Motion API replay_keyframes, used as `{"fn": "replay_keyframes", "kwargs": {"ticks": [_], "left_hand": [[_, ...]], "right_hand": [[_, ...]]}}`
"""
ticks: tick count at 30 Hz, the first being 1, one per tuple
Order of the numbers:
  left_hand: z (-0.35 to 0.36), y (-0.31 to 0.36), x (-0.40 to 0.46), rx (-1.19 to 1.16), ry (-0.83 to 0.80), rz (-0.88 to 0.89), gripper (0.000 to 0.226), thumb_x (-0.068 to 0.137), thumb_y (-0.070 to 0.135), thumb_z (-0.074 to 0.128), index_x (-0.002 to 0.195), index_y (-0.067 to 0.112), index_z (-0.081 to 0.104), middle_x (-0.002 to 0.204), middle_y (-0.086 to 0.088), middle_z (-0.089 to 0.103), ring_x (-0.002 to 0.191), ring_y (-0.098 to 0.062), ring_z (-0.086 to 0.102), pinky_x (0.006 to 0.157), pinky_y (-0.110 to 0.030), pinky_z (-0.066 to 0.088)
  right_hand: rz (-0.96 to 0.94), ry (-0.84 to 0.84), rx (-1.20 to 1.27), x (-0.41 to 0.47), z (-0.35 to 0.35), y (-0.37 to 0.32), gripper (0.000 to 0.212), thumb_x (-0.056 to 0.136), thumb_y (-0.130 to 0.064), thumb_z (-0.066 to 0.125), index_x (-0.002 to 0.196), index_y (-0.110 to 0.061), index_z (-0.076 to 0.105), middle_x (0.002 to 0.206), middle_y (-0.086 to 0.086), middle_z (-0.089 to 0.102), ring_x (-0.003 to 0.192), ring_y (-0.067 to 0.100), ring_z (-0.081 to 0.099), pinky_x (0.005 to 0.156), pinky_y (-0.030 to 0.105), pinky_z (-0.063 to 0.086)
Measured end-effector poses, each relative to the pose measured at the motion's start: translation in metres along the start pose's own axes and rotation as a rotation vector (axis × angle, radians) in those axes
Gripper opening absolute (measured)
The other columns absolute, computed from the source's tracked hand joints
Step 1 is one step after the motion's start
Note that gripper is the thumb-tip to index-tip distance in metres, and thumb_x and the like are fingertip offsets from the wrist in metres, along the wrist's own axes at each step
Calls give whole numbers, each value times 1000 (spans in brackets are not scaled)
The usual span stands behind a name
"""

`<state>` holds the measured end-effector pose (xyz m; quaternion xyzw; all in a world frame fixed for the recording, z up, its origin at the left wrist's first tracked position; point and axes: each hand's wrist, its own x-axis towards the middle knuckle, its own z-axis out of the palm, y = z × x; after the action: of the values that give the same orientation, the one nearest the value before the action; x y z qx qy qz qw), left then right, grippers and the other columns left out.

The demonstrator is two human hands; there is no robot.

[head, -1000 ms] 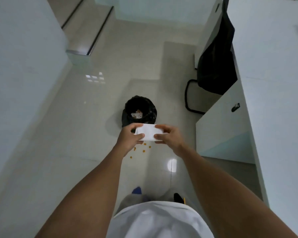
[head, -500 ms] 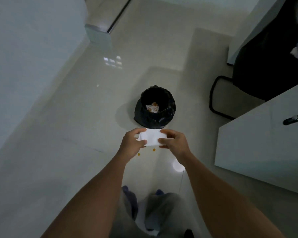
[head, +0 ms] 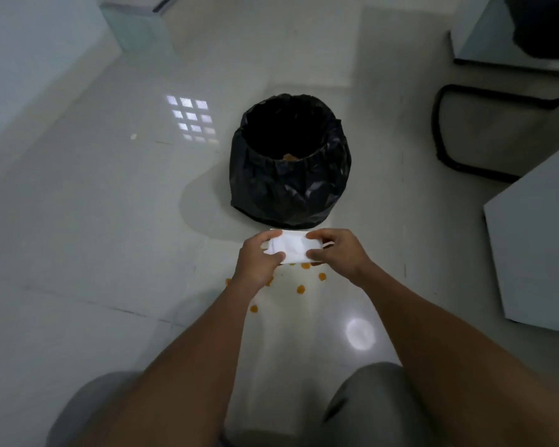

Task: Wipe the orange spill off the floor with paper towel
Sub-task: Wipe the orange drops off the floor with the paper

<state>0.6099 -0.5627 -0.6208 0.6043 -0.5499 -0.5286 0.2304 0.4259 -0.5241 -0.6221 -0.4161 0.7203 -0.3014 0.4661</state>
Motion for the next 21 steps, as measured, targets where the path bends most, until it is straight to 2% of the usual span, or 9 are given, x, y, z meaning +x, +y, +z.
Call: {"fn": "replay_keyframes", "kwargs": {"ticks": [1,3,5,9,11,13,15,18,21], "left_hand": [[10,-14,8,7,-3,13,46,88,1,71,129,22,66,141,-7,57,119,-26,56,90,-29,55],[27,-35,21,33,-3,40,47,87,0,71,128,21,66,140,-6,58,117,-24,56,75,-15,52],[40,-51,27,39,-5,47,47,86,0,71,128,21,67,138,-5,59,114,-22,56,68,-12,48],[61,-81,31,75,-20,49,49,83,-3,72,128,17,67,136,-5,62,114,-21,58,72,-12,48],[70,-92,38,97,-35,69,50,82,-3,73,127,17,67,135,-4,61,115,-24,58,71,-11,50],[77,-101,48,110,-49,94,50,81,-2,74,127,16,68,135,-5,62,114,-26,60,84,-26,57],[86,-108,58,91,-61,99,50,81,-2,74,127,17,68,134,-5,63,113,-24,61,96,-35,54],[98,-118,76,140,-82,134,50,81,-2,74,128,16,67,133,-4,63,114,-20,58,98,-32,50],[105,-133,85,154,-87,163,51,82,-3,74,130,13,66,134,-4,63,120,-23,59,102,-34,50]], "right_hand": [[-3,-5,0,8,4,17,38,86,-8,78,123,-10,70,119,14,65,83,26,75,84,46,62],[3,-21,-8,23,7,42,38,86,-8,78,124,-11,70,120,12,63,81,23,75,84,46,62],[10,-5,9,30,8,61,39,85,-6,78,123,-9,70,122,12,61,79,21,74,82,42,63],[31,-1,1,31,14,94,40,84,-1,79,123,-5,70,124,11,58,88,26,70,69,24,62],[29,22,14,33,17,111,41,83,1,79,122,-3,70,123,13,58,92,28,68,67,22,62],[28,44,7,41,17,126,40,83,1,79,122,-3,70,123,13,58,94,30,67,65,20,61],[20,64,5,51,14,138,39,83,0,79,120,-5,71,123,14,59,97,30,66,60,16,58],[28,108,-13,66,15,156,37,82,-2,80,118,-9,72,123,11,60,99,27,64,59,13,56],[25,144,14,71,24,173,38,82,-3,81,117,-12,72,116,8,63,90,20,67,63,16,57]]}}
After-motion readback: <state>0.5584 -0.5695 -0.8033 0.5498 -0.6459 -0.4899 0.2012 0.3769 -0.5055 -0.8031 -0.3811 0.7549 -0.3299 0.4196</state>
